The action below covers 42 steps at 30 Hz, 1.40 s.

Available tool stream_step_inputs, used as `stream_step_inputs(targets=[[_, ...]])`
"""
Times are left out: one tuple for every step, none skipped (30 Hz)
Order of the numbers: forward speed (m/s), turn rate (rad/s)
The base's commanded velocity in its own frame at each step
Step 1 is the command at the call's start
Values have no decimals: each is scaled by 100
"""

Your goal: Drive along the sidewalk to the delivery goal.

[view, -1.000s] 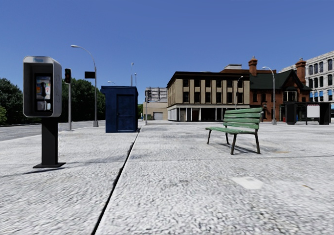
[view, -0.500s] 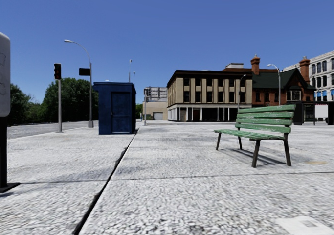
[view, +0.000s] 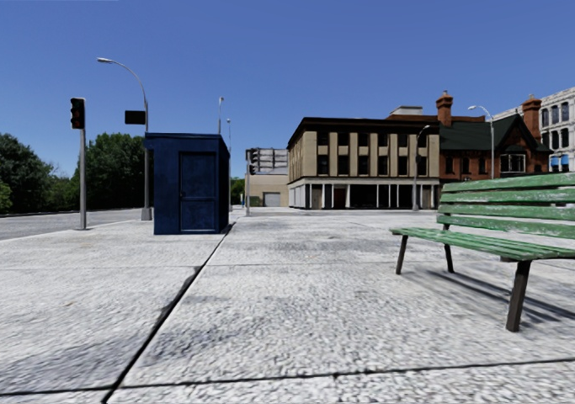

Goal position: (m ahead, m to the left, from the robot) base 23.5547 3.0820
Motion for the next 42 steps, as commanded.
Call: stream_step_inputs(targets=[[200,0],[200,0],[200,0],[200,0],[200,0],[200,0],[200,0],[200,0],[200,0],[200,0],[200,26],[200,27],[200,28],[200,28],[200,28],[200,23],[200,4],[200,0],[200,0],[200,0],[200,0],[200,0],[200,0],[200,0],[200,0],[200,0],[200,0],[200,0],[200,0],[200,0],[200,0],[200,0],[200,0],[200,0],[200,2],[200,9],[200,24],[200,24],[200,30],[200,26],[200,15],[200,9]])
